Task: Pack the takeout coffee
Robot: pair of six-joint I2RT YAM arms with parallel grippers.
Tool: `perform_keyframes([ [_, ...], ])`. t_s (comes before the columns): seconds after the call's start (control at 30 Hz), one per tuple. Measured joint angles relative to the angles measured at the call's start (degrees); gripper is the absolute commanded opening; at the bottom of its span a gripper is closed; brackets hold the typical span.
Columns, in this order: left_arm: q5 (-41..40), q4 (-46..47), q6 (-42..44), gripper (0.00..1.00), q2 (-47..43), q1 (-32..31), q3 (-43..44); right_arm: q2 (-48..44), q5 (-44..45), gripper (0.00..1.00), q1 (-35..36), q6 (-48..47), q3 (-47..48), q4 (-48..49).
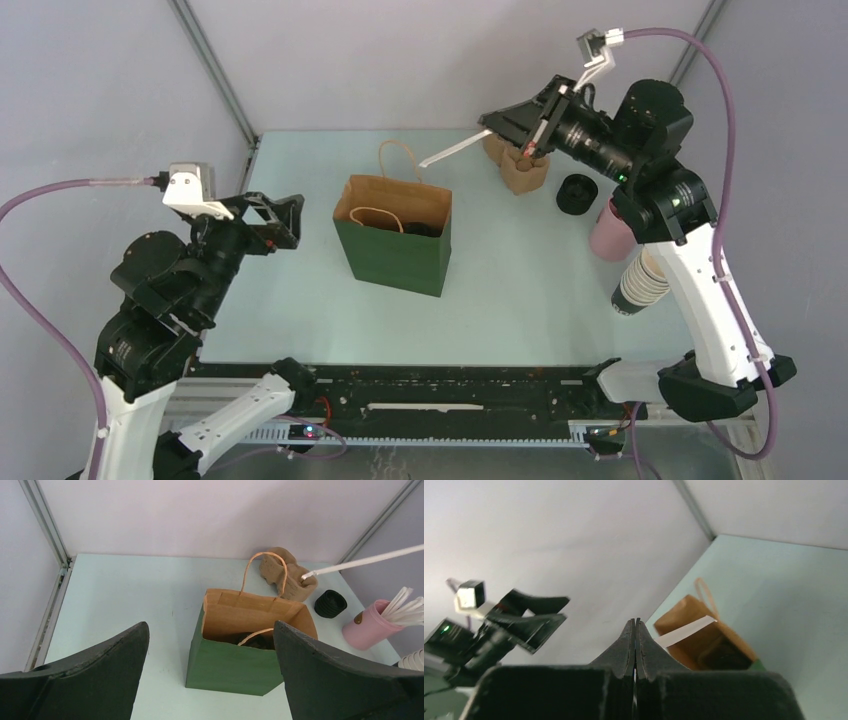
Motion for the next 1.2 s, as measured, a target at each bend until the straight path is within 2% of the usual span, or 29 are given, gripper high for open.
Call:
perform_keyframes([
  [0.23,0.00,0.22,-0.68,0.98,-0.15,0.00,0.00,1.90,-0.81,0.00,8.20,-0.26,1.18,0.59],
  [0.63,0.00,-0.33,-2.16,0.98,-0.44,0.00,0.02,16.41,4.50,0.00,16.22,-2.82,5.79,4.33],
  [0.9,-0.63,-1.16,-2.51,0.98,-1.36,0.00,0.02,31.28,9.88,0.00,22.03,-13.05,23.82,-5.66],
  [1.2,-3.21,-1.49,-2.49,0.98,-2.36,0.04,0.02,35.19,14.40,0.04,23.74,-17.59,27.41,-11.32],
])
